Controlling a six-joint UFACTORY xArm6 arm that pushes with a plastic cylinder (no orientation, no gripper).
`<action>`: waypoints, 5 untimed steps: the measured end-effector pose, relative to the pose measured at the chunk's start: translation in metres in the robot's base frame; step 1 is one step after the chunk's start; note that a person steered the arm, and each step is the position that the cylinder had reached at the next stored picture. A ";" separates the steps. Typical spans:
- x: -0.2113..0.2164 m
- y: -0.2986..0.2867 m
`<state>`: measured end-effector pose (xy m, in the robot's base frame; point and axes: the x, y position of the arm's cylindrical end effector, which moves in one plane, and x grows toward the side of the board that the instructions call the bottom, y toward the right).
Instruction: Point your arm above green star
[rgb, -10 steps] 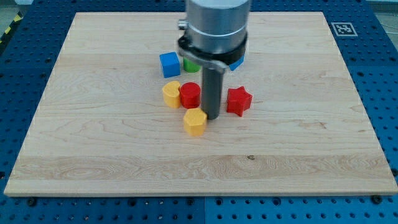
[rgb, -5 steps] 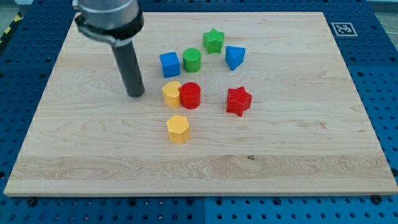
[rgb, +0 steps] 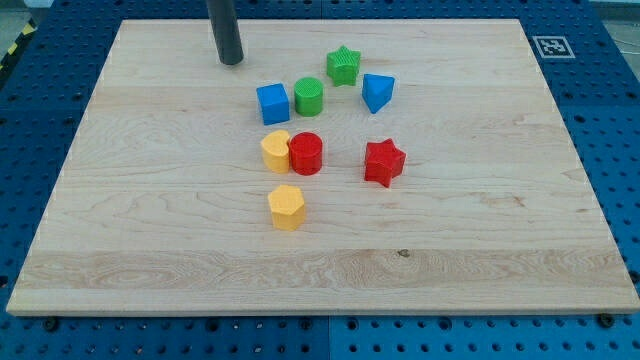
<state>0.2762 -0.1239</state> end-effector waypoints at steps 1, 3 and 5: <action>-0.012 0.017; -0.038 0.089; -0.064 0.156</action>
